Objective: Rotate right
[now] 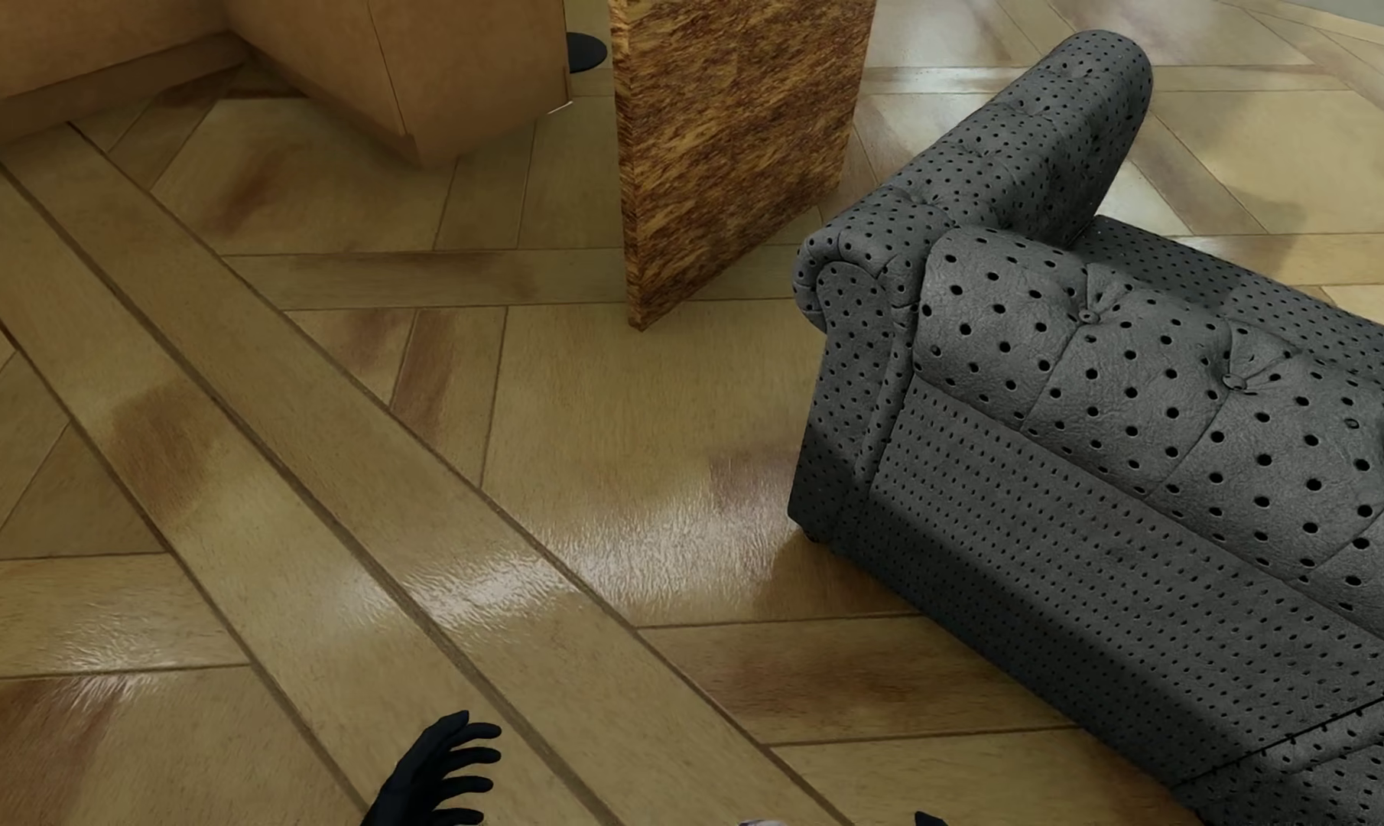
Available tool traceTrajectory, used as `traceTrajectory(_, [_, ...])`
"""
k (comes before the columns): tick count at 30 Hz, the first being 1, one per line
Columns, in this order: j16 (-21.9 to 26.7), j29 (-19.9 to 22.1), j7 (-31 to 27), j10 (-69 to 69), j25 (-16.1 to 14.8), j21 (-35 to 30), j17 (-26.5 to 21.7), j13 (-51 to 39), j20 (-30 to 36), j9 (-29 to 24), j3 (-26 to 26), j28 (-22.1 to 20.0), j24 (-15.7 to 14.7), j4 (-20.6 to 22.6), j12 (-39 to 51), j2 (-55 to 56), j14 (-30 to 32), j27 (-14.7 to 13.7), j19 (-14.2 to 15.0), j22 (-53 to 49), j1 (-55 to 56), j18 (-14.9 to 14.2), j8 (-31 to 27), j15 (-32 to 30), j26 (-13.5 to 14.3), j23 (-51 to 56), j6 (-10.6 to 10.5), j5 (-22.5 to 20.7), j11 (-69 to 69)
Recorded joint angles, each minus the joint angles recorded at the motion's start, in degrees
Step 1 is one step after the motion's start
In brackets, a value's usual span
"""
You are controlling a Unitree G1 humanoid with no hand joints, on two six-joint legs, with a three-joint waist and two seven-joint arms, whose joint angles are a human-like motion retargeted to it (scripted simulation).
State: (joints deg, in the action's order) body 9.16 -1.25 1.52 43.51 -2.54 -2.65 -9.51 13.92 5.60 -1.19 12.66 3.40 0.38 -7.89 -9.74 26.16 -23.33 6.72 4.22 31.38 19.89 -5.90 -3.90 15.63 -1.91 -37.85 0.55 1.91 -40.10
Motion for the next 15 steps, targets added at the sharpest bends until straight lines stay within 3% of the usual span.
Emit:
traceTrajectory(2, [0.73,0.81,-1.66,8.23,-0.41,-0.27,1.41,2.17,-0.6,-1.29,-0.42,0.18,0.85,-0.17,0.07,-0.08,4.59,-0.95,-0.07,-1.43,3.79,0.25,-2.4,-1.83,-2.07,1.45,-0.65,-2.03,1.44])
traceTrajectory(4, [2.05,2.17,-4.0,-3.4,-3.57,0.86,1.31,4.71,-1.23,0.32,3.86,0.52,1.84,-0.06,0.04,0.74,-0.87,-4.58,-0.52,1.43,-1.86,1.34,-3.69,-2.5,-3.38,1.38,-2.71,-3.74,4.15])
traceTrajectory(5, [2.68,1.88,-2.72,-6.29,-4.32,0.54,1.06,4.53,-2.56,-0.13,6.16,0.69,1.9,0.25,0.75,0.81,-0.22,-5.31,-2.85,2.99,-4.08,-2.43,-3.25,-0.7,-2.84,1.02,-1.58,-2.55,3.28])
traceTrajectory(6, [2.21,1.4,-1.93,-4.25,-3.96,0.3,1.42,4.0,-1.76,-0.75,5.25,0.35,1.36,-0.15,2.17,1.95,-0.36,-4.98,-4.78,2.29,-3.52,-3.26,-1.12,1.69,-2.18,0.98,-0.87,-1.13,1.14])
traceTrajectory(7, [1.56,0.62,-1.47,-0.78,-3.1,0.33,1.88,3.35,-0.7,-1.15,3.37,-0.13,0.68,-0.53,3.18,2.8,-0.5,-4.25,0.71,2.03,-2.17,-2.2,-0.61,2.12,-0.82,0.17,-0.11,-0.47,-0.16])
traceTrajectory(8, [0.28,-0.68,-1.32,4.11,-2.08,0.13,0.89,1.7,-0.09,-1.28,1.77,-0.64,-0.01,-0.35,2.82,3.48,-0.16,-3.2,-1.94,0.13,0.19,0.17,-1.58,-3.23,0.05,-1.86,0.48,-1.0,0.1])
traceTrajectory(9, [-0.66,-1.76,-2.46,6.65,-1.92,0.23,0.58,2.29,0.72,-0.88,0.59,-0.8,0.02,-0.22,1.79,3.9,-0.18,-2.33,0.32,0.56,1.83,2.41,-2.81,-5.03,0.84,-0.74,-0.52,-2.27,1.64])
traceTrajectory(10, [0.15,-1.58,-3.86,2.28,-2.43,0.43,0.67,3.08,1.09,-0.08,1.67,-0.38,0.55,-0.19,-0.05,4.34,-2.96,-2.15,0.45,1.44,0.25,3.85,-3.17,-4.93,0.88,0.65,-1.73,-3.29,2.99])
traceTrajectory(11, [1.86,0.16,-2.85,-3.34,-2.46,1.17,2.54,1.78,-1.19,-0.07,4.91,0.48,1.0,-0.23,-2.22,4.52,-2.64,-1.83,-4.23,3.48,-3.17,-1.0,-2.13,-2.54,0.44,0.95,-0.85,-2.57,2.72])
traceTrajectory(12, [2.56,1.41,-1.28,-3.33,-2.11,0.45,2.96,1.95,-1.25,-0.31,5.45,0.71,1.2,-0.98,-1.86,5.23,-2.82,-1.15,-4.97,2.69,-3.67,-3.53,-0.31,0.36,-1.88,2.94,-0.29,-1.56,1.87])
traceTrajectory(13, [2.3,2.0,0.18,-3.03,-1.89,0.02,2.79,2.9,-0.63,-0.23,4.29,0.62,1.43,-1.31,-0.1,6.13,-3.27,-1.33,-8.4,2.75,-4.33,-2.66,1.43,4.87,-3.5,2.43,0.67,-0.55,-1.44])
traceTrajectory(14, [1.83,1.88,1.23,-1.42,-1.26,-0.32,2.65,3.75,-0.39,-0.28,2.39,0.25,1.53,-1.0,2.71,7.62,-4.43,-1.34,-10.62,2.92,-4.46,0.06,2.72,8.75,-4.37,1.86,2.39,1.09,-5.71])
traceTrajectory(15, [1.83,0.86,0.7,8.16,-0.65,-1.64,0.44,1.94,-0.61,-0.91,0.24,-0.46,1.32,-1.28,3.67,8.19,-2.68,-1.22,-0.93,0.63,-0.09,-0.25,2.14,3.68,-4.06,-0.91,3.07,1.59,-5.86])
